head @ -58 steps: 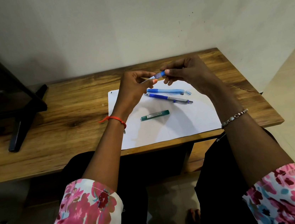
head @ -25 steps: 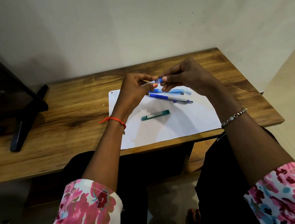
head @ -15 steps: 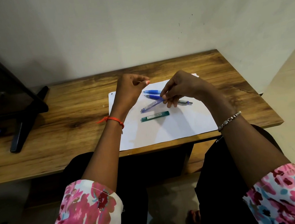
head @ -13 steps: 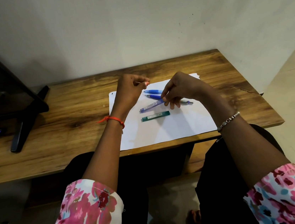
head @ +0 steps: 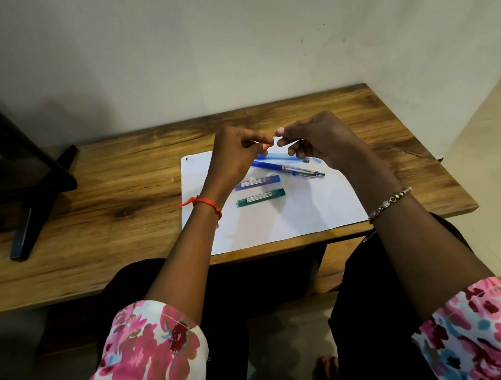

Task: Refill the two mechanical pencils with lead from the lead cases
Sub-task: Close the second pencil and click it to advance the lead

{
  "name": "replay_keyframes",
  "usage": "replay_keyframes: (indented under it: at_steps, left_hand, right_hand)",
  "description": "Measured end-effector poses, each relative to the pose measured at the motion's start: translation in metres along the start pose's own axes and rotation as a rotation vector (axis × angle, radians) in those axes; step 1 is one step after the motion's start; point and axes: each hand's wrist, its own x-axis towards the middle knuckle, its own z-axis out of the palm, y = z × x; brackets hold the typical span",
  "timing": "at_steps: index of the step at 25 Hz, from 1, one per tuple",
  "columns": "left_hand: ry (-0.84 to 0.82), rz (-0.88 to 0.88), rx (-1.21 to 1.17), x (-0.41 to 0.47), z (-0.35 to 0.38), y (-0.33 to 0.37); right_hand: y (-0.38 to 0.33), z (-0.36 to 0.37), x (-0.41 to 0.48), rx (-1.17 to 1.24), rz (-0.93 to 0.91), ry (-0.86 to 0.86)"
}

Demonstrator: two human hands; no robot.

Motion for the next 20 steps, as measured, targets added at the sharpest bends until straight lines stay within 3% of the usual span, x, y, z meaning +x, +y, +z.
replay_keyframes:
  at_steps: [5,9,13,20]
  left_hand:
    - [-0.002,0.04,0.062,0.003,0.008,-0.005]
    - [-0.048,0.113,0.287,0.009,0.018,-0.02]
    - [-0.194,0.149,0.467,0.01,0.027,-0.021]
    - [-0.157,0.259,0.636,0.014,0.029,-0.018]
  right_hand:
    - [-0.004,-0.004,-0.001,0.029,-0.027,0.162]
    - [-0.002,-0.015,0.005,0.043,-0.079,0.367]
    - [-0.002,-0.021,0.005,0.084,-0.107,0.413]
    - [-0.006,-0.022,0.004,0.073,-0.098,0.422]
